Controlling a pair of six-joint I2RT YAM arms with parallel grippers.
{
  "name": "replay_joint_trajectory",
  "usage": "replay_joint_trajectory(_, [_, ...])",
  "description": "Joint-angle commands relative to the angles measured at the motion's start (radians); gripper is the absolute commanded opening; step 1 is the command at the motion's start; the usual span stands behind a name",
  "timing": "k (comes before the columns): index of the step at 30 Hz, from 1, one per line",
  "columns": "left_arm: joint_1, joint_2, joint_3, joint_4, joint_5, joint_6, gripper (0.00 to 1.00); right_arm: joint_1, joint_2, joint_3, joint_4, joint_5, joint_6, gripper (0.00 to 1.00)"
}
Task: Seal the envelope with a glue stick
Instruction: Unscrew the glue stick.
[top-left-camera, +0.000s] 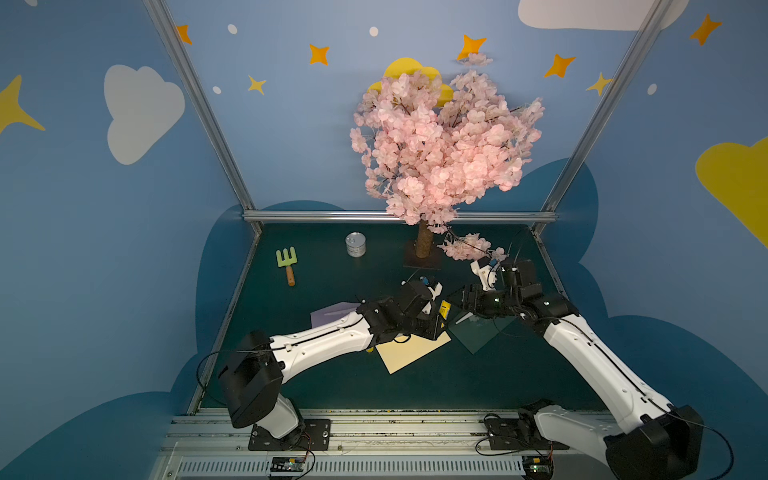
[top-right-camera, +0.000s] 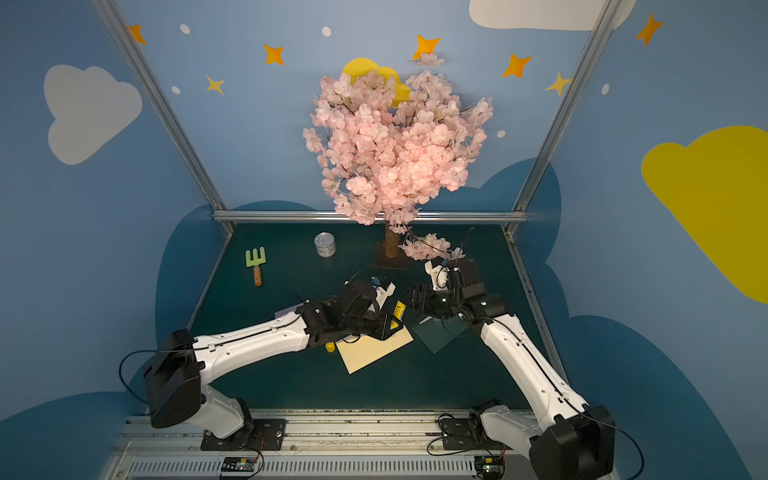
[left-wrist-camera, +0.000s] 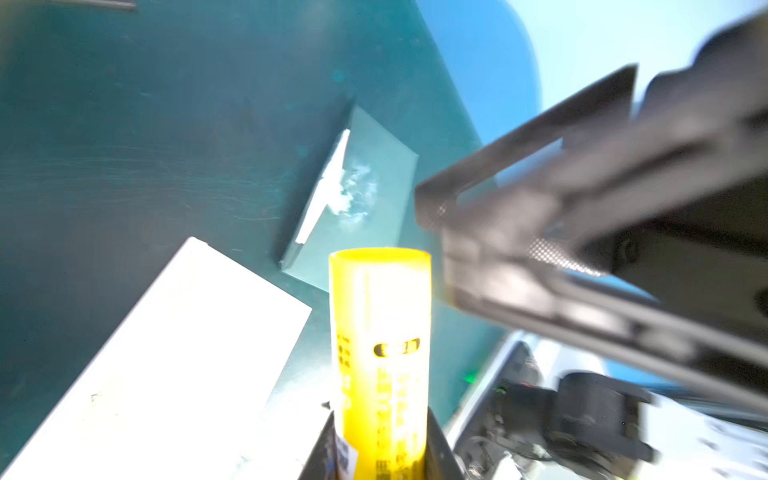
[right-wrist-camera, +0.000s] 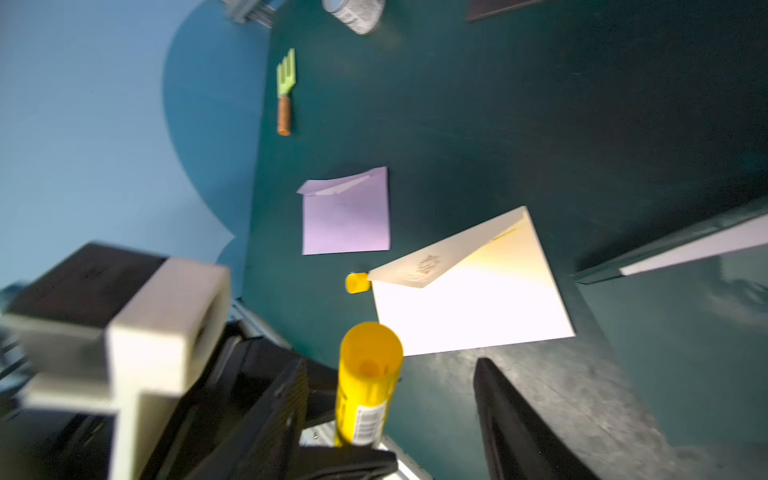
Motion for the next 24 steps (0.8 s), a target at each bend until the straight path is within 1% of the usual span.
replay_joint_trajectory(1, [0.006, -0.061, -0.03, 0.164, 0.198, -0.013, 0.03, -0.043, -0.068, -0.051, 0.082, -0.204, 0.017, 0.71])
replay_joint_trajectory(5, [0.018, -0.099, -0.082, 0.252, 0.27, -0.045, 0.03, -0.099, -0.109, -0.104, 0.18, -0.346, 0.073, 0.73])
replay_joint_trajectory(8, [0.021, -0.111, -0.105, 0.281, 0.281, -0.061, 0.03, -0.111, -0.119, -0.138, 0.268, -0.419, 0.115, 0.73])
replay_joint_trajectory(12, [0.023, -0.121, -0.124, 0.324, 0.289, -0.078, 0.03, -0.108, -0.126, -0.18, 0.38, -0.496, 0.155, 0.7])
replay_joint_trajectory(18, [0.026, -0.11, -0.119, 0.353, 0.305, -0.065, 0.03, -0.099, -0.145, -0.248, 0.527, -0.572, 0.185, 0.66])
replay_joint_trajectory(21, [0.028, -0.11, -0.115, 0.363, 0.322, -0.061, 0.03, -0.098, -0.154, -0.275, 0.576, -0.59, 0.195, 0.6])
replay_joint_trajectory(24, [0.033, -0.111, -0.119, 0.373, 0.323, -0.067, 0.03, -0.095, -0.162, -0.315, 0.682, -0.619, 0.246, 0.57])
